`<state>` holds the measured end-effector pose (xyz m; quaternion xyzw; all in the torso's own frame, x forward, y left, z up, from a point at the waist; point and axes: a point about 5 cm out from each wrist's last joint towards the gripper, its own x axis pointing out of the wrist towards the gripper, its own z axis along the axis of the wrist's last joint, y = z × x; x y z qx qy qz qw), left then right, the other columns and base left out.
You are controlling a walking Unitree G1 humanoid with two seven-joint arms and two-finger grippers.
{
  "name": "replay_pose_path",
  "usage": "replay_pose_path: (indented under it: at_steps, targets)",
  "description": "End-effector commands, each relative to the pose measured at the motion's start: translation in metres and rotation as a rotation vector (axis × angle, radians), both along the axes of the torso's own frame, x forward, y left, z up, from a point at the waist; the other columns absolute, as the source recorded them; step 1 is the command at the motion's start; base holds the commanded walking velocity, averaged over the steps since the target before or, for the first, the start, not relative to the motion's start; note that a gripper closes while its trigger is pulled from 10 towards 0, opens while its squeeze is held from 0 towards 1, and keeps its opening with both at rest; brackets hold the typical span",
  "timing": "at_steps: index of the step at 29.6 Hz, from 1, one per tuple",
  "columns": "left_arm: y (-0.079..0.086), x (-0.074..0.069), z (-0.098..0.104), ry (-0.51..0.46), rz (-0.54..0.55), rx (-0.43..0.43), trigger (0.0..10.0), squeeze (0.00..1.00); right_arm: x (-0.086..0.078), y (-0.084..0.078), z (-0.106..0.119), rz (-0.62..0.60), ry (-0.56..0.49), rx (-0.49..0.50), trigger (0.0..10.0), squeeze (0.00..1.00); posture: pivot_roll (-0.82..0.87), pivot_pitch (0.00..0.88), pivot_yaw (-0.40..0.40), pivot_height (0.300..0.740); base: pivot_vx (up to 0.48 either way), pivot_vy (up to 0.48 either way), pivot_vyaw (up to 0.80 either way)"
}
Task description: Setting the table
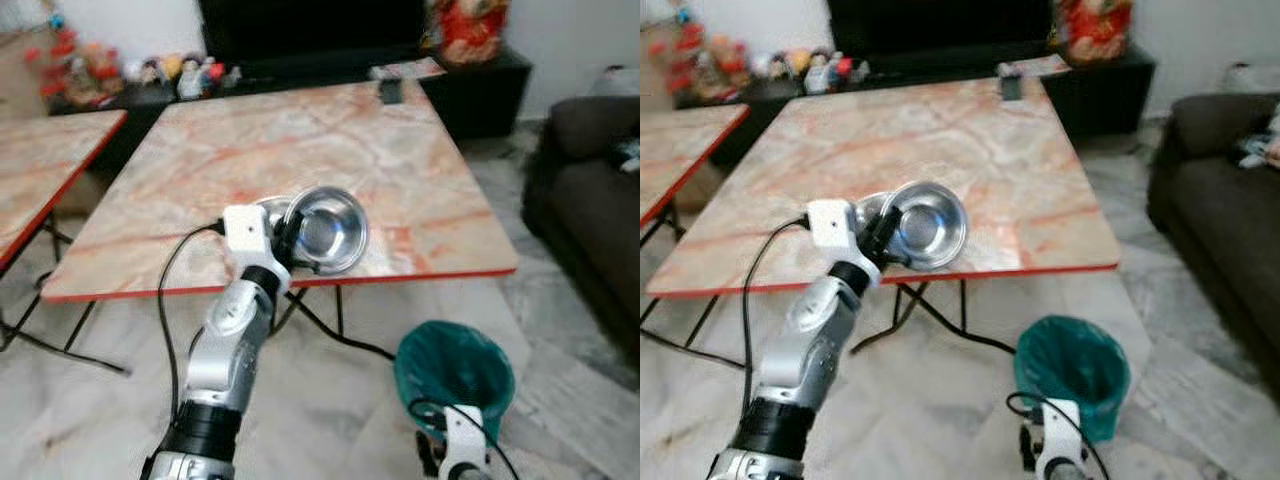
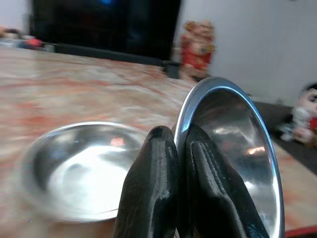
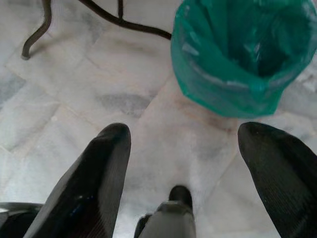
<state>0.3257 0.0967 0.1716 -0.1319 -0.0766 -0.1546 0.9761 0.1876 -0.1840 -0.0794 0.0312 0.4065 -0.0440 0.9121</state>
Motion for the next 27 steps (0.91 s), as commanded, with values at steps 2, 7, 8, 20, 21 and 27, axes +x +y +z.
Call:
replay_pose_path:
  at_steps: [2,7,8,20,21,27]
  targets:
    - [0.01,0.001,0.005,-0.02,0.036,-0.017,10.0,0.0,0.001,0.008,-0.001,0.005,0.001,0.024,10.0,0.0,0.0,0.0,0.061,0.723,0.0,0.0,0.0]
    - [0.01,0.002,0.007,-0.023,0.049,-0.021,10.0,0.0,0.001,0.007,0.0,0.015,-0.004,0.014,10.0,0.0,0.0,0.0,0.062,0.723,0.0,0.0,0.0]
    - [0.01,0.002,0.007,-0.02,0.055,-0.021,10.0,0.0,0.002,0.007,0.0,0.017,-0.005,0.012,10.0,0.0,0.0,0.0,0.062,0.723,0.0,0.0,0.0]
    - [0.006,0.008,0.002,-0.001,0.061,-0.051,10.0,0.0,0.004,-0.001,0.002,0.001,-0.003,0.01,10.0,0.0,-0.04,0.0,0.036,0.723,0.0,0.0,0.07]
    - [0.005,0.008,0.002,-0.002,0.06,-0.054,10.0,0.0,0.004,-0.002,0.002,0.002,-0.004,0.008,10.0,0.0,-0.04,0.0,0.036,0.723,0.0,0.0,0.0]
    - [-0.003,0.009,-0.001,0.004,0.057,-0.077,10.0,0.0,0.004,-0.018,0.005,-0.001,-0.007,-0.025,10.0,0.0,-0.07,0.0,0.003,0.723,0.0,0.0,0.0]
